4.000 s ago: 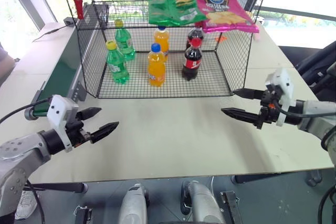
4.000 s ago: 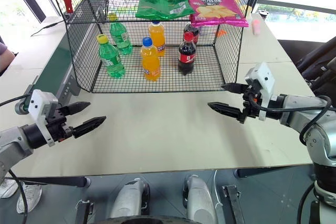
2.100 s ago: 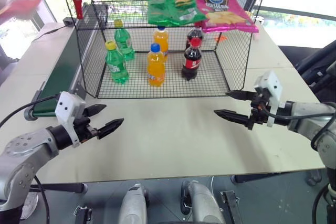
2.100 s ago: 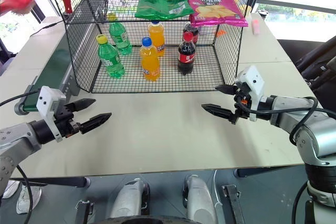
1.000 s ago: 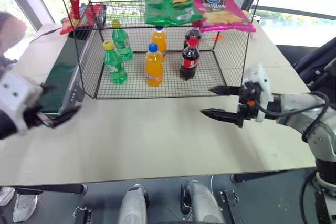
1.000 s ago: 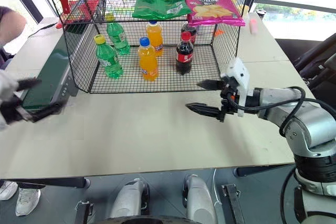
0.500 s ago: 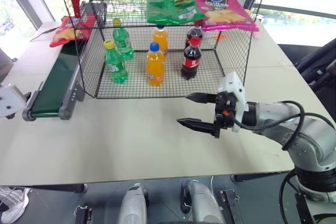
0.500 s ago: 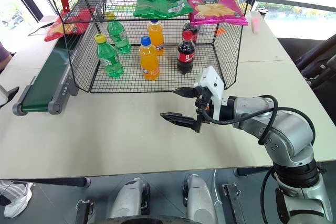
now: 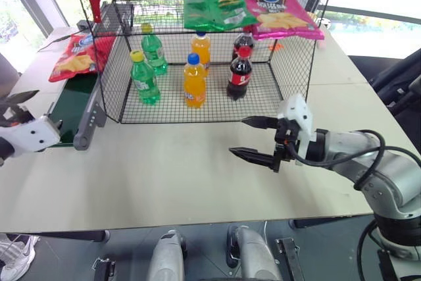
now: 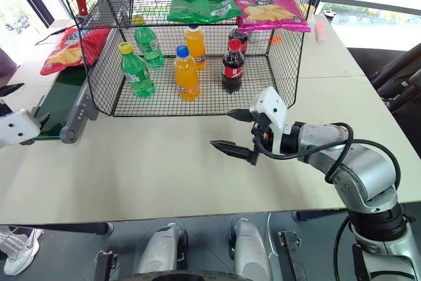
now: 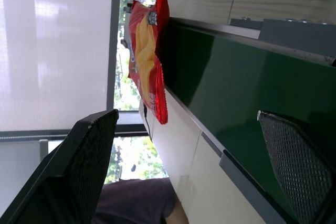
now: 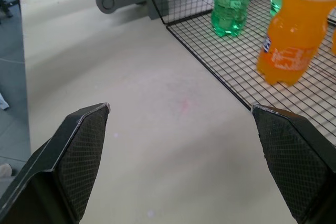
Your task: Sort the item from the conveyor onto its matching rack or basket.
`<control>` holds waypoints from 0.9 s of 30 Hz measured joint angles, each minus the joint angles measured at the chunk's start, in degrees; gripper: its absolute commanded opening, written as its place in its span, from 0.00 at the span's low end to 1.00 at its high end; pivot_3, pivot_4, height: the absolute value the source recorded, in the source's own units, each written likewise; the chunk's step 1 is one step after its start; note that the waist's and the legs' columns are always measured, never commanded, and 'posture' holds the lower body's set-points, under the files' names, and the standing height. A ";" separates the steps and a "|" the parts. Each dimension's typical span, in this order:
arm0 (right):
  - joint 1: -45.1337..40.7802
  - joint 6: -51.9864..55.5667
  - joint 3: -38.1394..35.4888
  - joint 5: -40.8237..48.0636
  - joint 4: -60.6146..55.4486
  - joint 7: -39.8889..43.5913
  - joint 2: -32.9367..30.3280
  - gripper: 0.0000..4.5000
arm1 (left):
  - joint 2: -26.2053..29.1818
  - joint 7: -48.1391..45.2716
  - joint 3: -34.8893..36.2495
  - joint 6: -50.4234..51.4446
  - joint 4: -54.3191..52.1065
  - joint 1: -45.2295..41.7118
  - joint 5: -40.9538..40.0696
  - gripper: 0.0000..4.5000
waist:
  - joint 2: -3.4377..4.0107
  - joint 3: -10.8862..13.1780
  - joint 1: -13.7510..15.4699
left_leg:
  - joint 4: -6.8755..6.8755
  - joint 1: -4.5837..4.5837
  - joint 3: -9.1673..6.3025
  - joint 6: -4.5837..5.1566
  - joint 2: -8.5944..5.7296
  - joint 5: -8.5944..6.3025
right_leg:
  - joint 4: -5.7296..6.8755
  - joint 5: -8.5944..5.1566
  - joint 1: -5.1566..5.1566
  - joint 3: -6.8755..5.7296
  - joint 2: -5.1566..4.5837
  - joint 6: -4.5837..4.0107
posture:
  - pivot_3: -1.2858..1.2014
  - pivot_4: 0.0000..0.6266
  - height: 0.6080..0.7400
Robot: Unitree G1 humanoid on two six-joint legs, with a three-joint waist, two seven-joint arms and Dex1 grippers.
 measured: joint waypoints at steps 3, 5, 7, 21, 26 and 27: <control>0.26 -0.72 0.00 -0.48 0.06 0.43 -0.08 1.00 | 0.00 0.90 -0.73 -0.02 0.04 -0.74 0.21 1.00 | 0.00 0.00 0.00 | 0.00 0.01 0.00 0.00 0.00 0.00 | 0.01 0.00 0.00 0.00 0.00 0.00 | 0.52 0.24 1.00; 0.41 -1.04 -0.03 -0.82 0.06 0.52 -0.12 1.00 | 0.00 1.27 -1.01 0.01 0.06 -0.75 0.55 1.00 | 0.00 0.00 -0.02 | 0.00 0.01 0.00 0.00 0.00 0.00 | 0.02 0.00 0.00 0.00 0.00 0.00 | 0.52 0.24 1.00; 0.43 -1.23 -0.04 -0.89 0.06 0.52 -0.13 1.00 | -0.01 1.43 -1.44 0.03 0.07 -0.75 0.73 1.00 | 0.00 0.00 -0.06 | 0.00 0.01 0.00 0.00 0.00 0.00 | 0.02 0.00 0.00 0.00 0.01 0.00 | 0.52 0.24 1.00; -0.43 -1.24 -0.06 -1.42 0.99 -0.23 -0.13 1.00 | 0.00 2.32 -2.14 4.35 1.82 -0.01 3.20 1.00 | -0.02 -0.01 0.01 | 0.02 0.04 0.00 0.00 0.00 0.00 | 0.06 0.00 0.01 0.00 0.01 0.00 | 0.52 0.24 1.00; -1.32 -1.01 -0.08 -1.44 1.09 -0.88 -0.11 1.00 | -0.10 2.93 -8.06 5.40 5.62 -7.74 5.02 0.80 | -0.04 -0.03 0.18 | 0.09 0.06 -0.01 0.00 -0.01 0.01 | 0.10 0.01 0.10 0.00 0.00 0.01 | 0.52 0.24 1.00; -1.37 -0.89 -0.08 -1.44 1.08 -1.04 -0.11 1.00 | -0.19 3.12 -9.18 5.29 6.04 -8.89 5.19 0.71 | -0.04 -0.03 0.08 | 0.10 0.06 -0.01 0.00 -0.01 0.01 | 0.09 0.02 0.10 0.00 0.00 0.02 | 0.52 0.24 1.00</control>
